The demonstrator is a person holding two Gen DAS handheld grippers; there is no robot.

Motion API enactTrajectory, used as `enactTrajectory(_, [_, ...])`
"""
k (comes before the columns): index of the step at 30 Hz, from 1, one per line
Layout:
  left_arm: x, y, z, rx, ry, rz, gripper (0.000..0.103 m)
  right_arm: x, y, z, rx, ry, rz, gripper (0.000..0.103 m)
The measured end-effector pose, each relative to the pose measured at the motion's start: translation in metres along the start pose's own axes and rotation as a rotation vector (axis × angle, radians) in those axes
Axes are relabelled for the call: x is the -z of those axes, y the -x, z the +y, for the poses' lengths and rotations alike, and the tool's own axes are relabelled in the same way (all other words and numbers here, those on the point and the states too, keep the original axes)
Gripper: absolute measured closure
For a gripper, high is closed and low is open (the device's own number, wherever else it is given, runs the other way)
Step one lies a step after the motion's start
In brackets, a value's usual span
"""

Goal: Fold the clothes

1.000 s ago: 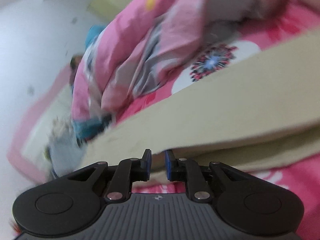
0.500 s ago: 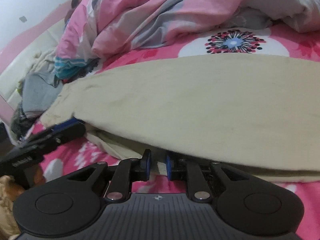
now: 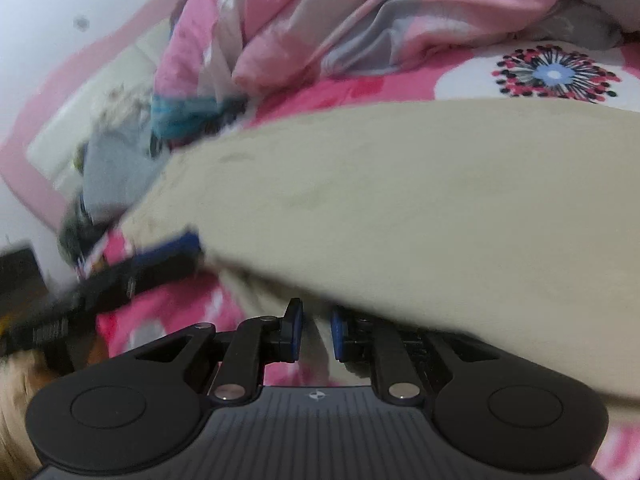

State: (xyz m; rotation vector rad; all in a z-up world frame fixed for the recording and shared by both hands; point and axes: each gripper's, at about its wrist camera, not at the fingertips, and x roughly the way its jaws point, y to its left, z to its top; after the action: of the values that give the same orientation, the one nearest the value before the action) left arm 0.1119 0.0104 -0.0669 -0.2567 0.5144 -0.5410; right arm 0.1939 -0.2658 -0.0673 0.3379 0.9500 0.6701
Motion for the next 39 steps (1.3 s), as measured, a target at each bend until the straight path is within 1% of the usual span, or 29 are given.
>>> enactTrajectory(2, [0.000, 0.003, 0.002, -0.001, 0.007, -0.004, 0.042, -0.001, -0.013, 0.000, -0.039, -0.026, 0.013, 0.087])
enactTrajectory(4, [0.000, 0.006, 0.003, -0.001, 0.005, -0.008, 0.042, 0.004, -0.020, 0.006, -0.087, -0.008, 0.055, 0.087])
enactTrajectory(6, [0.000, 0.008, 0.005, 0.003, 0.006, -0.010, 0.042, 0.005, -0.019, 0.011, -0.110, 0.011, 0.077, 0.087])
enactTrajectory(12, [0.000, 0.010, 0.010, 0.002, 0.026, -0.014, 0.042, -0.005, -0.035, -0.004, -0.157, -0.109, 0.039, 0.089])
enactTrajectory(14, [0.001, 0.011, 0.011, 0.003, 0.026, -0.014, 0.042, 0.001, -0.039, 0.005, -0.179, -0.064, 0.070, 0.088])
enactTrajectory(16, [0.001, 0.012, 0.012, 0.003, 0.027, -0.014, 0.042, 0.008, -0.034, 0.014, -0.176, -0.008, 0.086, 0.088])
enactTrajectory(18, [0.002, 0.012, 0.013, 0.003, 0.028, -0.013, 0.042, 0.008, -0.029, 0.012, -0.190, -0.018, 0.090, 0.089])
enactTrajectory(20, [0.003, 0.012, 0.012, -0.001, 0.029, -0.010, 0.042, 0.006, -0.024, 0.004, -0.170, -0.044, 0.051, 0.089])
enactTrajectory(22, [0.004, 0.013, 0.010, -0.005, 0.022, -0.011, 0.042, 0.004, -0.021, -0.005, -0.141, -0.065, 0.015, 0.092])
enactTrajectory(24, [0.005, 0.014, 0.008, -0.009, 0.005, -0.014, 0.042, 0.013, -0.018, -0.010, -0.159, -0.069, 0.029, 0.093])
enactTrajectory(26, [0.007, 0.015, 0.006, -0.014, -0.011, -0.017, 0.041, 0.020, -0.010, -0.007, -0.169, -0.031, 0.039, 0.092])
enactTrajectory(29, [0.010, 0.015, 0.003, -0.026, -0.029, -0.020, 0.040, 0.017, 0.008, -0.009, -0.155, -0.019, 0.011, 0.091])
enactTrajectory(31, [0.010, 0.016, -0.001, -0.035, -0.049, -0.025, 0.038, 0.016, 0.016, -0.022, -0.118, -0.041, 0.005, 0.091])
enactTrajectory(33, [0.011, 0.017, -0.006, -0.041, -0.078, -0.029, 0.036, 0.016, 0.023, -0.038, -0.073, -0.072, 0.002, 0.095])
enactTrajectory(35, [0.012, 0.018, -0.011, -0.049, -0.113, -0.035, 0.033, 0.024, 0.030, -0.045, -0.091, -0.078, 0.021, 0.095])
enactTrajectory(37, [0.013, 0.018, -0.015, -0.054, -0.134, -0.036, 0.032, 0.031, 0.039, -0.042, -0.095, -0.045, 0.037, 0.094])
enactTrajectory(39, [0.014, 0.017, -0.018, -0.060, -0.150, -0.036, 0.032, 0.027, 0.050, -0.044, -0.077, -0.045, -0.003, 0.094])
